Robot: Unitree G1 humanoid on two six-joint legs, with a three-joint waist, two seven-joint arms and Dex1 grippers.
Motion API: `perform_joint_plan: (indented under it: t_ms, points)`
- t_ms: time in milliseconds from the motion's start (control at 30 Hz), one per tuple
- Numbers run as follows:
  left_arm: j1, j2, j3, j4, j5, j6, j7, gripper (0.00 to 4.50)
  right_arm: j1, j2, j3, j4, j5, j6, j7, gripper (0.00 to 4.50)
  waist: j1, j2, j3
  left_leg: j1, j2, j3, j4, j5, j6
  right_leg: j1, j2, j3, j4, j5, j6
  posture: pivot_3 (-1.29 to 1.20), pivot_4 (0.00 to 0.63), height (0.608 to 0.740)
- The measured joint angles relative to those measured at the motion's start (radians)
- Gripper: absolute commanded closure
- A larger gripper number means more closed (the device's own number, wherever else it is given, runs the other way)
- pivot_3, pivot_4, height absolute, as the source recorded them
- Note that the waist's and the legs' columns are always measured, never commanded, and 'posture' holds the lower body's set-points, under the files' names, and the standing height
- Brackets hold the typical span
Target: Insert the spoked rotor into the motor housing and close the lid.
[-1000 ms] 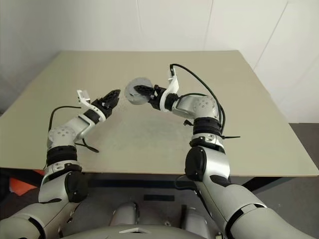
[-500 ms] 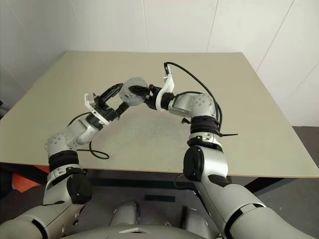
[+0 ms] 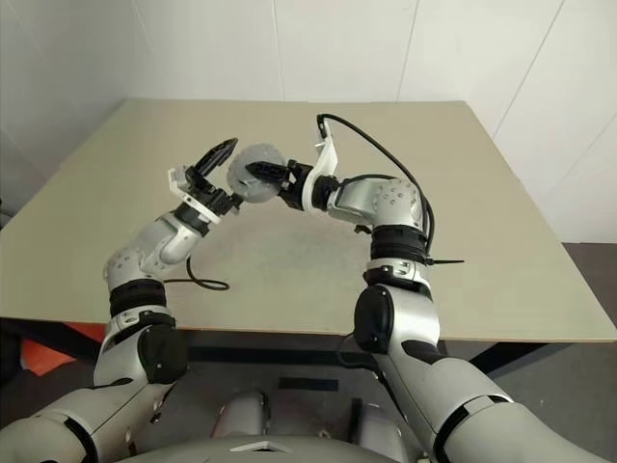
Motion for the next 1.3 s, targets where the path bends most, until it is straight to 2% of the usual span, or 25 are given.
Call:
perform_joint_plan:
  t_ms: [133, 167, 233, 400, 433, 967, 1300]
  points:
    - [0.0, 0.025, -0.032, 0.042, 0.037, -0.006, -0.054, 0.03, 0.002, 0.001, 0.0, -0.002, 0.0, 0.003, -0.013, 2.4, 0.0, 0.0, 0.0, 0.0, 0.0, 0.0, 0.0, 0.0, 0.0, 0.0, 0.0, 0.0, 0.0, 0.0, 0.0, 0.0, 0.0, 0.74]
    - [0.0, 0.031, -0.04, 0.052, 0.047, -0.006, -0.068, 0.2, 0.002, 0.002, 0.0, -0.007, 0.0, 0.003, -0.015, 2.4, 0.0, 0.0, 0.0, 0.0, 0.0, 0.0, 0.0, 0.0, 0.0, 0.0, 0.0, 0.0, 0.0, 0.0, 0.0, 0.0, 0.0, 0.74]
    - [0.0, 0.046, -0.057, 0.069, 0.071, -0.003, -0.097, 0.64, 0.002, 0.002, 0.0, -0.018, 0.001, 0.003, -0.018, 2.4, 0.0, 0.0, 0.0, 0.0, 0.0, 0.0, 0.0, 0.0, 0.0, 0.0, 0.0, 0.0, 0.0, 0.0, 0.0, 0.0, 0.0, 0.74]
    - [0.0, 0.076, -0.07, 0.104, 0.099, -0.002, -0.171, 2.34, 0.004, 0.006, 0.0, -0.03, 0.003, 0.007, -0.03, 2.4, 0.0, 0.0, 0.0, 0.0, 0.0, 0.0, 0.0, 0.0, 0.0, 0.0, 0.0, 0.0, 0.001, 0.0, 0.0, 0.0, 0.0, 0.74]
    - [0.0, 0.079, -0.073, 0.109, 0.105, -0.002, -0.185, 2.44, 0.005, 0.009, 0.0, -0.03, 0.006, 0.007, -0.031, 2.4, 0.0, 0.0, 0.0, 0.0, 0.0, 0.0, 0.0, 0.0, 0.0, 0.0, 0.0, 0.0, 0.001, 0.0, 0.0, 0.0, 0.0, 0.74]
    - [-0.019, 0.095, -0.089, 0.168, 0.196, -0.033, -0.308, 2.44, 0.01, 0.004, 0.013, -0.03, 0.006, -0.001, -0.032, 2.4, 0.001, 0.0, 0.0, 0.001, 0.0, -0.001, 0.004, 0.0, 0.0, 0.0, 0.0, 0.001, 0.005, 0.0, 0.0, 0.0, 0.0, 0.74]
    - [-0.038, 0.084, -0.065, 0.195, 0.196, -0.04, -0.284, 2.44, 0.01, 0.004, 0.02, -0.029, 0.004, -0.024, -0.043, 2.4, 0.001, 0.0, 0.0, 0.001, 0.0, -0.001, 0.005, 0.0, 0.0, 0.0, -0.001, 0.001, 0.007, 0.0, 0.0, 0.0, 0.0, 0.74]
